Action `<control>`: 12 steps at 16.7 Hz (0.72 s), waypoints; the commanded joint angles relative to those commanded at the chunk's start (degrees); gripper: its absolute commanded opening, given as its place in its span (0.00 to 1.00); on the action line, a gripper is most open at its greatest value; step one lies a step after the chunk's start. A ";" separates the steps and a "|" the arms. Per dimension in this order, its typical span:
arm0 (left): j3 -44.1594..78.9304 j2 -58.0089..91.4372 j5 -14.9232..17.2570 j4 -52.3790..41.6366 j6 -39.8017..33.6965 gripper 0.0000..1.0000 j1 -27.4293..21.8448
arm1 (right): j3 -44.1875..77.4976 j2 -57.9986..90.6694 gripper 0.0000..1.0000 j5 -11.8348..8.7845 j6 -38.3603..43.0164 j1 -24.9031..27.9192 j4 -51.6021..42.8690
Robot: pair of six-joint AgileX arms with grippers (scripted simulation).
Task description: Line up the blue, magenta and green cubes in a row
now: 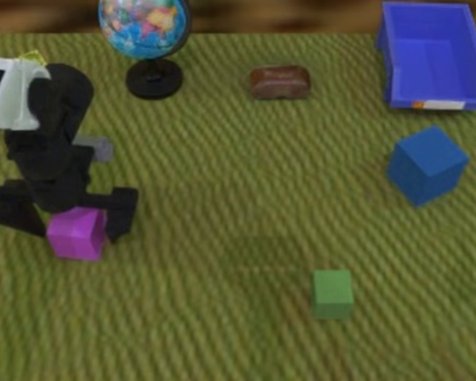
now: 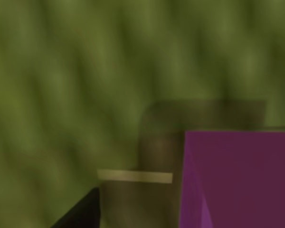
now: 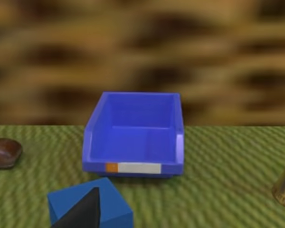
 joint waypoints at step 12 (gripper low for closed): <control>0.00 0.00 0.00 0.00 0.00 0.17 0.00 | 0.00 0.00 1.00 0.00 0.00 0.00 0.00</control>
